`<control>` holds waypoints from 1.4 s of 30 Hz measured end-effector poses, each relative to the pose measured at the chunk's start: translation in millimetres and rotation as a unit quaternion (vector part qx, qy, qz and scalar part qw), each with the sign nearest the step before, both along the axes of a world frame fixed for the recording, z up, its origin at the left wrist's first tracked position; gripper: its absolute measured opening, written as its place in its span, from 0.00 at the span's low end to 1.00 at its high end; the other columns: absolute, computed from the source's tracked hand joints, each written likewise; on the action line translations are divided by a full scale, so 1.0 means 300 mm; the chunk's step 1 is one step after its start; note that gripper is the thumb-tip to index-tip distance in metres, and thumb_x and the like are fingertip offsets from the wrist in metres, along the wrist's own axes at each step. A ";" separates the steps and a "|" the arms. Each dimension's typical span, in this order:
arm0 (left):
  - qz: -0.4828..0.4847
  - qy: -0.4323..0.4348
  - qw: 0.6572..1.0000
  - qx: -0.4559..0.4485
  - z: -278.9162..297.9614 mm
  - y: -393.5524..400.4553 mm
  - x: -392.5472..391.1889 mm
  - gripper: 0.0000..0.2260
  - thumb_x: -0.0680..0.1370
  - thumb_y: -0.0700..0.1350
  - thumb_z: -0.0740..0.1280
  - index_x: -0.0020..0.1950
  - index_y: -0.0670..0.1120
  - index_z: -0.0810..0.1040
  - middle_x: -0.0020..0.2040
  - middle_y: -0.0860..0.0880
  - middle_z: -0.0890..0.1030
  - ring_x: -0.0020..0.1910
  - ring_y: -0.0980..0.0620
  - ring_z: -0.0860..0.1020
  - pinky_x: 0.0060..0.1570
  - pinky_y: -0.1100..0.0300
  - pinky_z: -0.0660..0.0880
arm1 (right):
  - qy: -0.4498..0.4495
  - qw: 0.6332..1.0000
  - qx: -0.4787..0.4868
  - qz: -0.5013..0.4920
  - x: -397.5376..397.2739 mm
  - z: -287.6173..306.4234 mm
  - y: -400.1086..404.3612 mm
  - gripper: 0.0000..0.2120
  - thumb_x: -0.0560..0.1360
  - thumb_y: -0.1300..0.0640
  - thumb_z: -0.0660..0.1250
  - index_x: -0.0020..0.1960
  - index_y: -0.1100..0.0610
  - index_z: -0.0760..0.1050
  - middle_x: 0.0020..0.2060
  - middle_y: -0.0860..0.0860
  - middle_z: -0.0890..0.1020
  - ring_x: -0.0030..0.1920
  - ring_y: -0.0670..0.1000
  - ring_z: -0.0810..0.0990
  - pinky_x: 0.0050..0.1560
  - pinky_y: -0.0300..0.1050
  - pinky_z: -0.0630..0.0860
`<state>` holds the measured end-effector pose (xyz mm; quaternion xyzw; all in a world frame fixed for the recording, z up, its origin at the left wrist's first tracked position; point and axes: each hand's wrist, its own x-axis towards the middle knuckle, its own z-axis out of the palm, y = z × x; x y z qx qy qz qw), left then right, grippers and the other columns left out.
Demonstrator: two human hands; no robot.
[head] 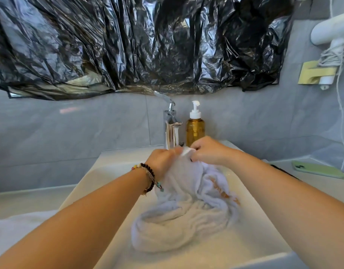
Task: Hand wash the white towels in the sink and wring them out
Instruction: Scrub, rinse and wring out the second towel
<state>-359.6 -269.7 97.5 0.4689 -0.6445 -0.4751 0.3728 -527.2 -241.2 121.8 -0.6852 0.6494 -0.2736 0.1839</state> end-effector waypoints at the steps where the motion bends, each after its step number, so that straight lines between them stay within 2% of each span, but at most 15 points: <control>1: -0.029 0.020 0.999 0.025 0.006 -0.002 0.005 0.25 0.68 0.58 0.74 0.54 0.40 0.83 0.49 0.44 0.86 0.50 0.42 0.84 0.57 0.46 0.80 | -0.023 0.999 -0.024 0.001 0.008 -0.001 -0.015 0.06 0.70 0.64 0.68 0.37 0.67 0.75 0.32 0.53 0.69 0.35 0.49 0.66 0.34 0.43 0.61; 2: -0.060 0.033 0.997 0.042 0.008 0.001 0.014 0.27 0.66 0.57 0.75 0.58 0.41 0.82 0.52 0.43 0.86 0.52 0.43 0.84 0.58 0.45 0.79 | -0.045 0.998 -0.035 -0.002 0.011 -0.009 -0.024 0.05 0.71 0.66 0.66 0.39 0.68 0.76 0.33 0.54 0.70 0.35 0.48 0.66 0.34 0.42 0.61; 4: -0.111 0.046 0.991 0.051 -0.009 -0.006 0.035 0.21 0.72 0.49 0.73 0.62 0.40 0.80 0.55 0.42 0.85 0.54 0.43 0.83 0.56 0.47 0.79 | -0.083 0.996 -0.027 -0.008 0.019 -0.040 -0.023 0.07 0.74 0.67 0.64 0.36 0.65 0.74 0.31 0.51 0.69 0.33 0.47 0.64 0.31 0.38 0.60; 6: -0.144 0.039 0.988 0.042 -0.033 -0.012 0.059 0.10 0.79 0.40 0.67 0.60 0.40 0.79 0.53 0.43 0.84 0.51 0.46 0.83 0.51 0.51 0.80 | -0.109 0.994 -0.015 -0.021 0.030 -0.070 -0.021 0.11 0.75 0.65 0.63 0.35 0.59 0.72 0.30 0.50 0.68 0.32 0.46 0.64 0.30 0.38 0.60; 8: -0.162 0.031 0.986 0.029 -0.046 -0.005 0.079 0.08 0.82 0.36 0.62 0.57 0.39 0.79 0.49 0.44 0.83 0.47 0.47 0.82 0.48 0.55 0.80 | -0.155 0.987 -0.021 -0.040 0.053 -0.078 -0.017 0.11 0.77 0.60 0.62 0.36 0.57 0.71 0.31 0.51 0.70 0.32 0.48 0.66 0.33 0.42 0.61; 12: -0.031 -0.009 0.998 -0.047 -0.025 -0.010 0.065 0.12 0.83 0.42 0.61 0.43 0.41 0.80 0.41 0.42 0.82 0.42 0.44 0.80 0.46 0.52 0.77 | -0.251 0.965 -0.028 -0.066 0.107 -0.081 -0.007 0.12 0.76 0.50 0.64 0.41 0.56 0.78 0.37 0.54 0.79 0.38 0.53 0.76 0.41 0.45 0.68; 16: 0.048 -0.031 0.997 -0.045 0.004 -0.015 0.038 0.16 0.81 0.51 0.63 0.44 0.41 0.81 0.46 0.40 0.83 0.47 0.41 0.80 0.51 0.50 0.75 | -0.301 0.952 -0.030 -0.039 0.151 -0.101 -0.002 0.10 0.76 0.51 0.65 0.44 0.56 0.79 0.40 0.53 0.80 0.43 0.53 0.78 0.45 0.45 0.71; 21: 0.157 0.034 0.987 0.024 0.003 -0.053 0.071 0.14 0.79 0.52 0.65 0.51 0.40 0.79 0.53 0.39 0.83 0.54 0.39 0.80 0.56 0.49 0.76 | -0.145 0.986 -0.086 -0.002 0.201 -0.142 -0.025 0.12 0.80 0.54 0.61 0.44 0.60 0.76 0.41 0.58 0.79 0.44 0.58 0.77 0.41 0.47 0.71; 24: 0.158 0.058 0.984 0.066 -0.006 -0.071 0.105 0.15 0.78 0.51 0.66 0.58 0.41 0.79 0.56 0.42 0.82 0.55 0.41 0.80 0.62 0.46 0.76 | -0.074 0.991 -0.109 -0.006 0.234 -0.117 -0.029 0.20 0.83 0.53 0.54 0.33 0.54 0.69 0.38 0.55 0.76 0.41 0.54 0.73 0.41 0.44 0.66; 26: 0.155 0.051 0.984 0.067 -0.009 -0.078 0.113 0.16 0.78 0.50 0.67 0.60 0.40 0.78 0.56 0.42 0.82 0.56 0.41 0.80 0.61 0.45 0.77 | -0.089 0.989 -0.117 -0.032 0.238 -0.094 -0.045 0.24 0.83 0.50 0.54 0.29 0.53 0.67 0.32 0.52 0.73 0.36 0.53 0.71 0.38 0.44 0.64; 29: 0.137 0.037 0.989 0.048 -0.007 -0.072 0.100 0.14 0.79 0.49 0.66 0.54 0.38 0.79 0.53 0.40 0.83 0.53 0.40 0.81 0.59 0.44 0.78 | -0.151 0.979 -0.116 -0.080 0.215 -0.089 -0.071 0.24 0.78 0.43 0.62 0.28 0.55 0.67 0.27 0.50 0.71 0.31 0.51 0.70 0.35 0.43 0.66; 32: 0.160 -0.005 0.987 -0.022 0.014 -0.070 0.079 0.15 0.81 0.49 0.63 0.45 0.38 0.78 0.50 0.37 0.82 0.52 0.38 0.80 0.59 0.44 0.77 | -0.191 0.978 -0.087 -0.009 0.166 -0.110 -0.051 0.18 0.77 0.45 0.66 0.33 0.54 0.68 0.29 0.47 0.71 0.31 0.46 0.69 0.34 0.39 0.65; 35: 0.213 0.018 0.975 -0.057 0.053 -0.062 0.089 0.17 0.83 0.49 0.61 0.37 0.41 0.73 0.41 0.42 0.77 0.45 0.42 0.76 0.52 0.52 0.75 | -0.110 0.990 -0.007 0.092 0.085 -0.130 -0.023 0.16 0.78 0.47 0.66 0.36 0.54 0.71 0.30 0.46 0.70 0.32 0.44 0.68 0.34 0.36 0.64; 37: 0.242 0.045 0.967 -0.066 0.065 -0.081 0.119 0.19 0.83 0.49 0.61 0.34 0.42 0.71 0.37 0.44 0.74 0.43 0.43 0.74 0.48 0.53 0.72 | -0.060 0.993 0.038 0.099 0.044 -0.130 -0.016 0.18 0.76 0.45 0.67 0.36 0.57 0.73 0.29 0.46 0.70 0.31 0.44 0.67 0.32 0.36 0.63; 42: 0.261 0.075 0.960 -0.067 0.081 -0.109 0.182 0.17 0.81 0.50 0.63 0.34 0.44 0.71 0.41 0.43 0.76 0.45 0.43 0.75 0.57 0.46 0.75 | -0.023 0.997 -0.005 0.077 -0.003 -0.097 -0.036 0.15 0.73 0.47 0.71 0.38 0.58 0.75 0.34 0.50 0.74 0.36 0.47 0.71 0.35 0.41 0.66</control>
